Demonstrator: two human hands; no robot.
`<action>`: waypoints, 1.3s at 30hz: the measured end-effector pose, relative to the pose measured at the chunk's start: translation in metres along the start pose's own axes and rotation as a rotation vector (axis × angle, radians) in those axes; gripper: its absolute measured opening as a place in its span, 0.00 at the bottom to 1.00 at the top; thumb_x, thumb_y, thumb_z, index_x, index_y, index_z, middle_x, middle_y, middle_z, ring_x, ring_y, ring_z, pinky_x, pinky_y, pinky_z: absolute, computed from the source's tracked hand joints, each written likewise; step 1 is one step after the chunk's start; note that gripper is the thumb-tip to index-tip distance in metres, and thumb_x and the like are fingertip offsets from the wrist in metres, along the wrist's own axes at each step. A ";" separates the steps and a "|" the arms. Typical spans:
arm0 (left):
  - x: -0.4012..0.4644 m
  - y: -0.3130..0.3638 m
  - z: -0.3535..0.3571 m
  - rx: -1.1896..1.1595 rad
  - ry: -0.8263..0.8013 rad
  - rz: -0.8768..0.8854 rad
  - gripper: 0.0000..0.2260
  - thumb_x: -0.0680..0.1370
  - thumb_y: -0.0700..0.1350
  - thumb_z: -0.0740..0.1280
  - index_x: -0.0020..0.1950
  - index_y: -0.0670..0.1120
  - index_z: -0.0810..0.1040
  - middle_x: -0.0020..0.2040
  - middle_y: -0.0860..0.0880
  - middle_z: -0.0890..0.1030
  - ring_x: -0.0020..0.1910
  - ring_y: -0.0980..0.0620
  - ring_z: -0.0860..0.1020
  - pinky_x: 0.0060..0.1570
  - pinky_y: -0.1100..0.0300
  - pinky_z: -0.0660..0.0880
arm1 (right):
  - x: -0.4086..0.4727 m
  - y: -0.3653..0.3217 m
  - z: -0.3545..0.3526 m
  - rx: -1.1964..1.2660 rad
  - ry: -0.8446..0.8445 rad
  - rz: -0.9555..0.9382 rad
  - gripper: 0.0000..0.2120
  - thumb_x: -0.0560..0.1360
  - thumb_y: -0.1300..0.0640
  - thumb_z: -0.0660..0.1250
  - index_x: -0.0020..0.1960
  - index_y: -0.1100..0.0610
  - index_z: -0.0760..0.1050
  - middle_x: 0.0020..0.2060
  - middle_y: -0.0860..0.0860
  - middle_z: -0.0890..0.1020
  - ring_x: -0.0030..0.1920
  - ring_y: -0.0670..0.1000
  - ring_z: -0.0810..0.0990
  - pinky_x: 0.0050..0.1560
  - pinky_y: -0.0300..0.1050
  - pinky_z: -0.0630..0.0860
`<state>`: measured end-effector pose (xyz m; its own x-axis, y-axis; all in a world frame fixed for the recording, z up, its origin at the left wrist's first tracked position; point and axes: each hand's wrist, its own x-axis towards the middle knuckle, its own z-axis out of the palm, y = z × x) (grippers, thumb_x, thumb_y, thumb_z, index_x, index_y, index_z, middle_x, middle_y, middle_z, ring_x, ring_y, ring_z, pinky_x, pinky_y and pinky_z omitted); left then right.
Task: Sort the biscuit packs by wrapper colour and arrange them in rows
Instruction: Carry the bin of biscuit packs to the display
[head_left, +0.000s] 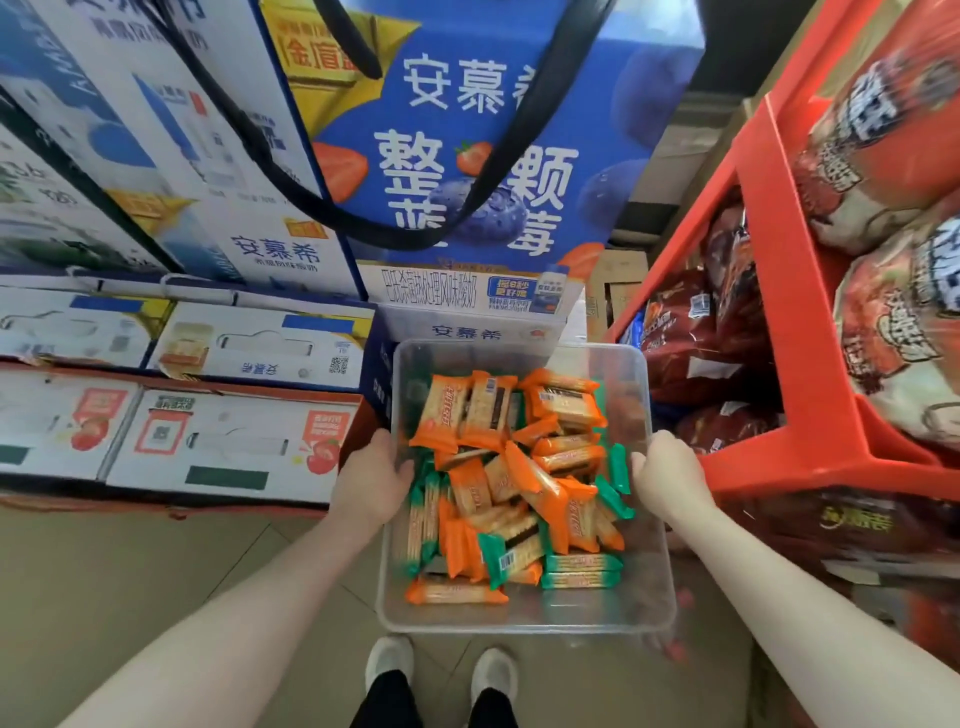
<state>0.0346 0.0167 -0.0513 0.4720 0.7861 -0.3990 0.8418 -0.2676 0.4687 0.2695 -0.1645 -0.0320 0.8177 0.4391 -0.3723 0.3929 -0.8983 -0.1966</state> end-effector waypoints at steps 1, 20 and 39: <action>-0.008 0.003 -0.006 -0.032 0.042 0.007 0.11 0.78 0.43 0.63 0.40 0.47 0.62 0.34 0.50 0.73 0.31 0.54 0.70 0.29 0.59 0.64 | -0.006 -0.001 -0.004 0.031 0.028 -0.003 0.10 0.79 0.59 0.59 0.54 0.66 0.71 0.53 0.63 0.78 0.55 0.63 0.77 0.49 0.48 0.71; -0.169 0.001 -0.155 -0.417 0.509 -0.011 0.17 0.78 0.42 0.64 0.33 0.47 0.61 0.31 0.50 0.63 0.30 0.54 0.63 0.29 0.58 0.57 | -0.098 -0.074 -0.129 0.685 0.207 -0.477 0.06 0.72 0.62 0.67 0.39 0.60 0.70 0.32 0.53 0.73 0.36 0.53 0.70 0.36 0.47 0.66; -0.183 -0.299 -0.337 -0.439 0.857 -0.359 0.17 0.75 0.41 0.66 0.32 0.45 0.59 0.30 0.48 0.64 0.31 0.48 0.63 0.31 0.55 0.58 | -0.204 -0.454 -0.023 0.637 -0.089 -0.774 0.07 0.73 0.58 0.67 0.44 0.58 0.69 0.39 0.54 0.75 0.39 0.52 0.73 0.36 0.46 0.69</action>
<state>-0.3917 0.1409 0.1475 -0.2791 0.9593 0.0439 0.6452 0.1534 0.7485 -0.0655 0.1532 0.1538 0.3883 0.9215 0.0021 0.4834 -0.2017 -0.8518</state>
